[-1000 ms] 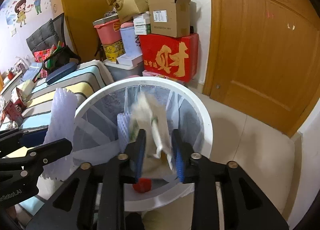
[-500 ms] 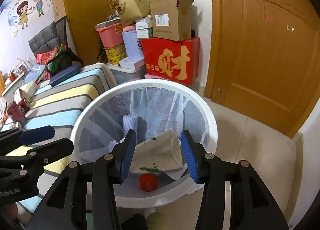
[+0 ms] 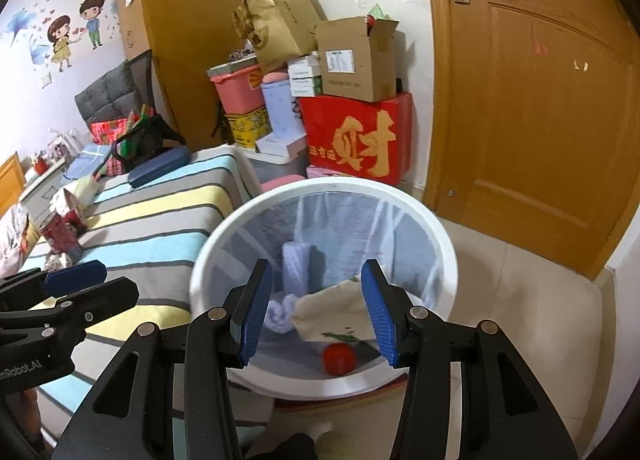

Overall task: Collect trash
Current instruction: 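Open the right tool dropping the paper bag into the bin while the left tool drops the foam net, then move both open tools back over the table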

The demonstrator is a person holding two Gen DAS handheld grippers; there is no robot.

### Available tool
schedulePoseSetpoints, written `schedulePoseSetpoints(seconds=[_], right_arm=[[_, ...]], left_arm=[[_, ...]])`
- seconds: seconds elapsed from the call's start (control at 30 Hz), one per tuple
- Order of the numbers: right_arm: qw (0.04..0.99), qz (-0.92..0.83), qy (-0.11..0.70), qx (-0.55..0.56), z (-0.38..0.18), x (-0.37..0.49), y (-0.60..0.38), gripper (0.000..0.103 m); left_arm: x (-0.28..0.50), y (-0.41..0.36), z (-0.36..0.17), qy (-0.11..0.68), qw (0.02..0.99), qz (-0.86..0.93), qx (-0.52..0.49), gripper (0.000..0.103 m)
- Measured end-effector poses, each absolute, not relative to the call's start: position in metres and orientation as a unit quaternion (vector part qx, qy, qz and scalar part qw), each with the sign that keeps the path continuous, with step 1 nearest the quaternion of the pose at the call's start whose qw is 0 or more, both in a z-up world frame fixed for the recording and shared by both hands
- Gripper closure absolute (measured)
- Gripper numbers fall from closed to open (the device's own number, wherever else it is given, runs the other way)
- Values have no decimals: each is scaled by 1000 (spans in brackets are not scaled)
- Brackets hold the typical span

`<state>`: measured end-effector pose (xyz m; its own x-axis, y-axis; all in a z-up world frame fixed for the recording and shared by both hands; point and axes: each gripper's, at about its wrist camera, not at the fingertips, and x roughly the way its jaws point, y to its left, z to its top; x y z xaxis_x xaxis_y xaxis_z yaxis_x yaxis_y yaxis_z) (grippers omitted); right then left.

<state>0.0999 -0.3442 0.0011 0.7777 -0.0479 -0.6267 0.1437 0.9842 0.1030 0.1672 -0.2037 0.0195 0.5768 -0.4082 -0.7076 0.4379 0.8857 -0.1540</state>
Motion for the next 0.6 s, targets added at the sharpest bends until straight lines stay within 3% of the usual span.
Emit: schedulePoseSetpoints(seconds=[0.6], right_arm=[[950,17,304,65,9,96,-277,55]], left_arm=[[135,-96,34,357,923,-141,-7,47]])
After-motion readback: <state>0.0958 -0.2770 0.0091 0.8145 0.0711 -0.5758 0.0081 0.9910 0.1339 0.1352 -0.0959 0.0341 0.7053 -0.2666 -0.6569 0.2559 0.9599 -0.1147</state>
